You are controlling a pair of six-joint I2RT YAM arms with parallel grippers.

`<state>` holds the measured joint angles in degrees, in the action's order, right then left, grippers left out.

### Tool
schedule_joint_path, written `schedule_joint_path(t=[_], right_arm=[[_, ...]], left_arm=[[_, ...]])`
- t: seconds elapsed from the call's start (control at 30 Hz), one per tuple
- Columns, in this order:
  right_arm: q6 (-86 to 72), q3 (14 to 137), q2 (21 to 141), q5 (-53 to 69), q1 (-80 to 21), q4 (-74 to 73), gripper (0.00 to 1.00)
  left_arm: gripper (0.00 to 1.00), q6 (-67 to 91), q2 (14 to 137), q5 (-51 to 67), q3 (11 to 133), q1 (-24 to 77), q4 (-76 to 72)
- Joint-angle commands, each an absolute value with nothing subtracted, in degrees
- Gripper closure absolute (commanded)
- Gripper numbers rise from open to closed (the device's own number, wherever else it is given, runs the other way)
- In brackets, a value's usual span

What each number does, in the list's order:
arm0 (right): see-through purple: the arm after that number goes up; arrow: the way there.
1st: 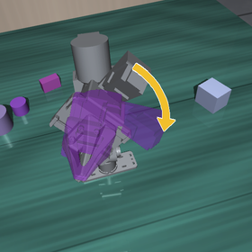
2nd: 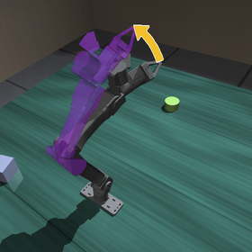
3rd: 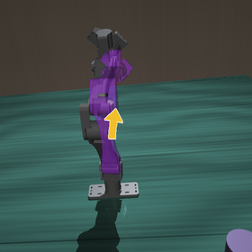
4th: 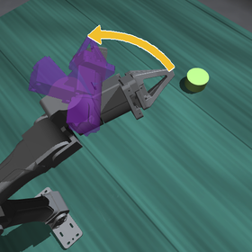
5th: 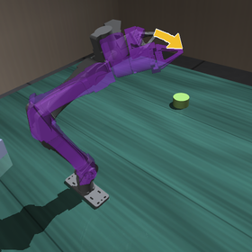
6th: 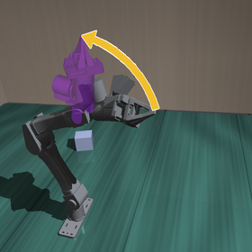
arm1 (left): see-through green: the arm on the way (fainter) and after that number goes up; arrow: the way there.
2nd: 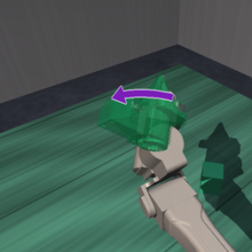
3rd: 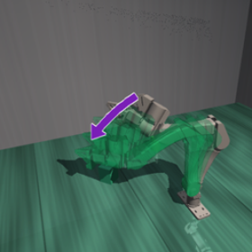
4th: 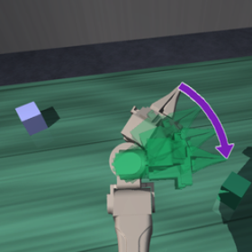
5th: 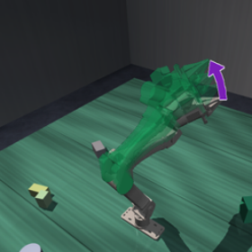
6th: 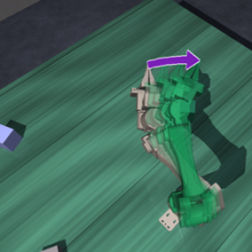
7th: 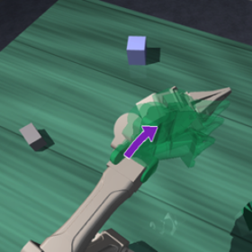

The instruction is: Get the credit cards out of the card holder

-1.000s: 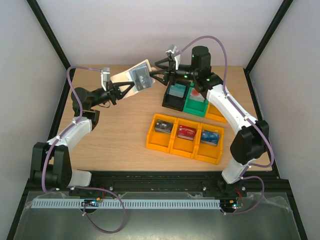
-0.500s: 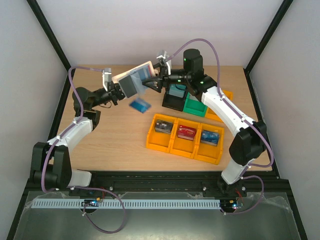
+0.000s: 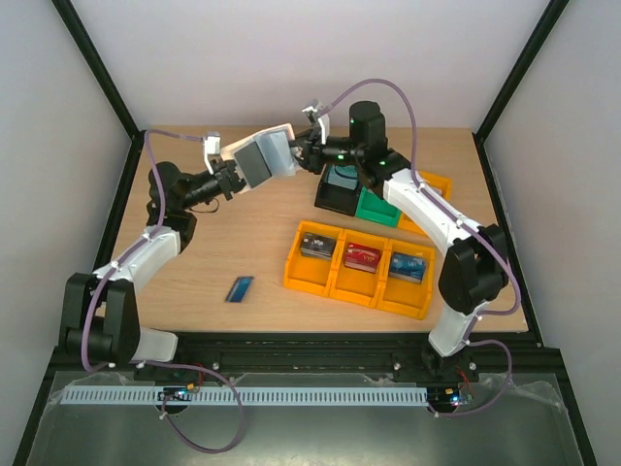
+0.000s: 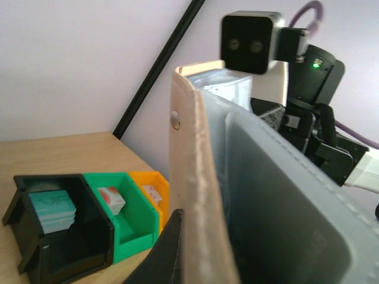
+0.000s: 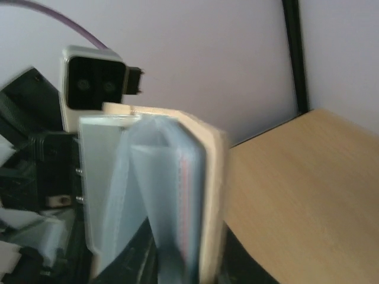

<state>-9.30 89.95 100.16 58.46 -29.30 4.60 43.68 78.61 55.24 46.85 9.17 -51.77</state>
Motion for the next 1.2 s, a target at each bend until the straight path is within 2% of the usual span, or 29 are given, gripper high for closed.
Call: schedule_joint_path(t=[0.0, 0.07, 0.1, 0.2, 0.33, 0.4, 0.53, 0.67, 0.83, 1.03, 1.17], right_arm=[[-13.3, 90.4, 101.0, 61.0, -29.3, 7.5, 0.92], [-13.6, 90.1, 100.8, 61.2, -29.2, 7.1, 0.98], [-14.2, 90.0, 100.7, 61.2, -29.1, 7.2, 0.98], [-17.7, 90.0, 100.8, 59.3, -28.3, 8.1, 0.98], [-23.7, 92.5, 102.8, 50.0, -26.9, 5.1, 0.98], [-26.4, 93.6, 104.5, 45.9, -27.0, 2.9, 0.98], [-32.2, 93.8, 108.6, 40.4, -28.1, 0.6, 0.98], [-35.0, 95.2, 113.7, 41.2, -31.0, 0.1, 0.98], [-38.5, 98.1, 120.9, 46.2, -35.2, 0.7, 0.98], [-37.4, 100.6, 127.1, 45.7, -37.5, -3.4, 0.98], [-38.1, 100.9, 130.4, 46.7, -38.0, -3.6, 0.98]], left_arm=[[0.98, 42.6, 78.8, 54.9, 47.4, 9.0, -52.1], [0.97, 42.4, 78.6, 54.6, 47.2, 8.7, -51.4], [0.9, 42.2, 78.3, 54.4, 47.1, 8.4, -50.8], [0.59, 40.5, 77.8, 54.2, 47.1, 6.9, -47.4], [0.31, 34.8, 76.9, 48.2, 48.8, 2.7, -33.1], [0.21, 31.3, 76.4, 37.9, 50.4, 0.2, -20.7], [0.15, 24.6, 74.7, 29.9, 51.3, -4.6, -4.0], [0.11, 23.5, 69.6, 31.2, 48.4, -8.2, -2.8], [0.1, 11.2, 63.3, 32.2, 47.8, -8.4, 0.4], [0.11, -24.3, 61.4, 37.0, 52.0, -5.9, 20.6], [0.14, -50.7, 62.3, 34.1, 52.3, 2.3, 41.3]])
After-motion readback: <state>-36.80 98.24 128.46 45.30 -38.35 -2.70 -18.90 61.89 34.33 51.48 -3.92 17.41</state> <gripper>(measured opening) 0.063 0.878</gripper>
